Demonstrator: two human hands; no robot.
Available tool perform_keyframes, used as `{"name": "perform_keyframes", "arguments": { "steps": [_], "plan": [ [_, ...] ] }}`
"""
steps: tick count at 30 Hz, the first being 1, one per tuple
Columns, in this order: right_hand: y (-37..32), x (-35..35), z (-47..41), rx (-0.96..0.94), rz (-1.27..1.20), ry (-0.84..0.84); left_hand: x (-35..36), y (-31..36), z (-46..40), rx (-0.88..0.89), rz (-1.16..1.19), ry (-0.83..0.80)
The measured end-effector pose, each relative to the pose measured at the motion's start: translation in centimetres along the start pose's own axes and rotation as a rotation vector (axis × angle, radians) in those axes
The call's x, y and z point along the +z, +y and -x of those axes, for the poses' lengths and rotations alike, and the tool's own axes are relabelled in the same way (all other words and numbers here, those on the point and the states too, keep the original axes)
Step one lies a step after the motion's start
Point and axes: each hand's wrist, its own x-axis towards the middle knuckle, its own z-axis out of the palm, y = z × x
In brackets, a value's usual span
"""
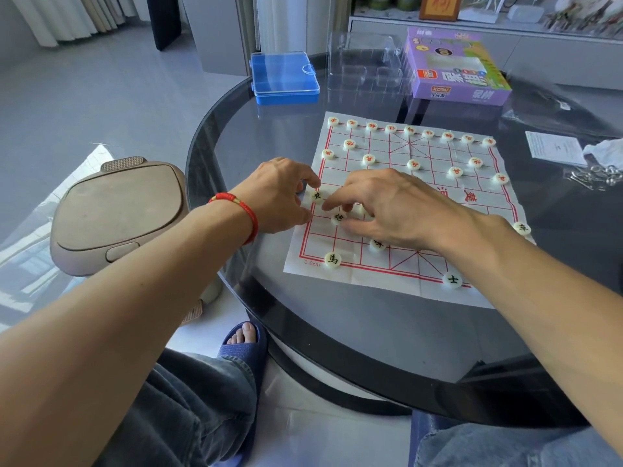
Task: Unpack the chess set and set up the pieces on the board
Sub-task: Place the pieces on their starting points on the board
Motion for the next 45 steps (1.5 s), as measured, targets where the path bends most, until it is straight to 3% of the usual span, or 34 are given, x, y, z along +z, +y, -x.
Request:
{"name": "perform_keyframes", "arguments": {
  "steps": [4, 19, 21, 24, 25, 28, 30, 37, 45],
  "plan": [
    [1.0, -1.3, 0.9, 0.039, -0.016, 0.054, 0.0, 0.0, 0.0, -0.004, 0.003, -0.014],
    [-0.1, -1.2, 4.8, 0.14, 0.09, -0.089, -0.4, 0.1, 0.6, -0.013, -0.011, -0.024],
    [-0.3, -1.2, 4.9, 0.125, 0.082, -0.044, -0.7, 0.4, 1.1, 0.0, -0.035, 0.006],
    [-0.8, -1.2, 4.9, 0.061, 0.046, 0.149, -1.2, 1.4, 2.1, 0.098, -0.013, 0.249],
    [-1.1, -1.2, 4.8, 0.035, 0.033, 0.208, -1.4, 1.8, 2.7, 0.1, 0.07, 0.258],
    [-1.9, -1.0, 4.6, -0.033, 0.035, 0.333, -1.7, 3.0, 4.4, -0.002, 0.44, -0.099],
    [-2.4, -0.8, 4.4, -0.058, 0.054, 0.382, -1.8, 2.9, 5.1, -0.007, 0.57, -0.25],
    [-3.1, -0.1, 4.0, -0.116, 0.043, 0.362, -1.5, 1.9, 4.9, -0.008, 0.573, -0.264],
    [-0.2, 0.1, 4.1, 0.051, 0.146, 0.168, -0.8, 0.1, 4.5, -0.049, 0.191, -0.165]
  ]
}}
